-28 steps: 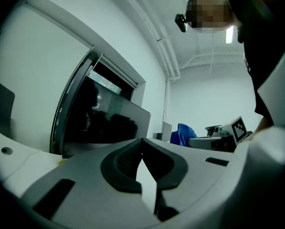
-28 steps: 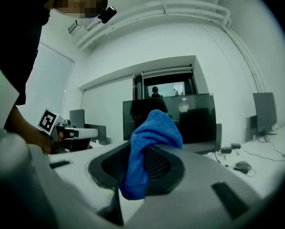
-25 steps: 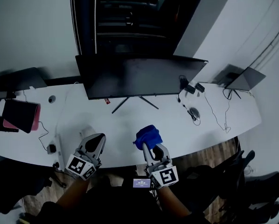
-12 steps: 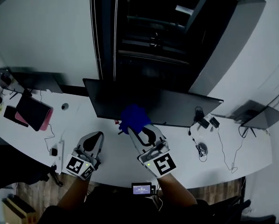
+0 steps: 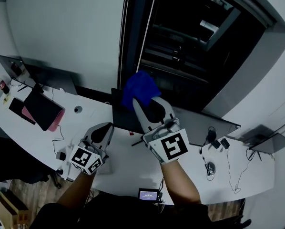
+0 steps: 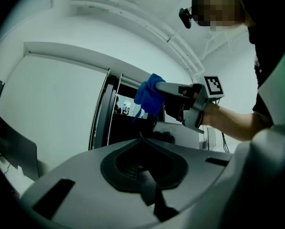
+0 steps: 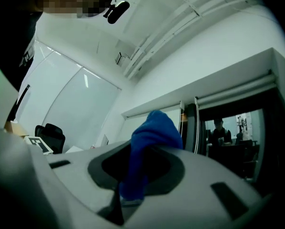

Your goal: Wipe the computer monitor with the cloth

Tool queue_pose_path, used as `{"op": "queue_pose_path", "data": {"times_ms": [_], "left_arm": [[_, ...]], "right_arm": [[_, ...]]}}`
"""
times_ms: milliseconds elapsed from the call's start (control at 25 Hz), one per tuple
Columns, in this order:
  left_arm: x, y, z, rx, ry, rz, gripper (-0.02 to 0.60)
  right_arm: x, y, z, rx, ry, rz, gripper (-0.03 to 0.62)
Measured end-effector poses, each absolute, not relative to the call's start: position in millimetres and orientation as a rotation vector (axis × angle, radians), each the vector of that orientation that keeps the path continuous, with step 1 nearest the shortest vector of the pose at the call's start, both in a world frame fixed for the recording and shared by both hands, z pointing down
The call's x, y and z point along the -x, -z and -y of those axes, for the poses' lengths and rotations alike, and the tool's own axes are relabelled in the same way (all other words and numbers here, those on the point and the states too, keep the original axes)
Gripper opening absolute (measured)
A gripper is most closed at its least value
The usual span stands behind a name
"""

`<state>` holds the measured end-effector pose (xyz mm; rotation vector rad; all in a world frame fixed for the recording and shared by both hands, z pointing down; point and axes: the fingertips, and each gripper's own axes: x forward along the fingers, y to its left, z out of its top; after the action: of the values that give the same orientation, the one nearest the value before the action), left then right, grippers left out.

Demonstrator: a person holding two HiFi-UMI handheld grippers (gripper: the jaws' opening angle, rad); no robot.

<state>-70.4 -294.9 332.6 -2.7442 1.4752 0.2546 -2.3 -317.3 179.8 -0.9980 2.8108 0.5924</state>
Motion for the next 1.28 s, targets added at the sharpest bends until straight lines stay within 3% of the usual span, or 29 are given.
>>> {"op": "queue_pose_path", "data": {"times_ms": [480,1280], "left_arm": [[119,-328,305,2.767,-0.284,-1.484,-0.005],[83,-350,281,2.871,-0.197,-1.35,-0.005]], "right_arm": [[98,-200,385,1.111,-0.865,-3.088,0.069],[61,-247,401,1.29,-1.078,-3.336,0.067]]}}
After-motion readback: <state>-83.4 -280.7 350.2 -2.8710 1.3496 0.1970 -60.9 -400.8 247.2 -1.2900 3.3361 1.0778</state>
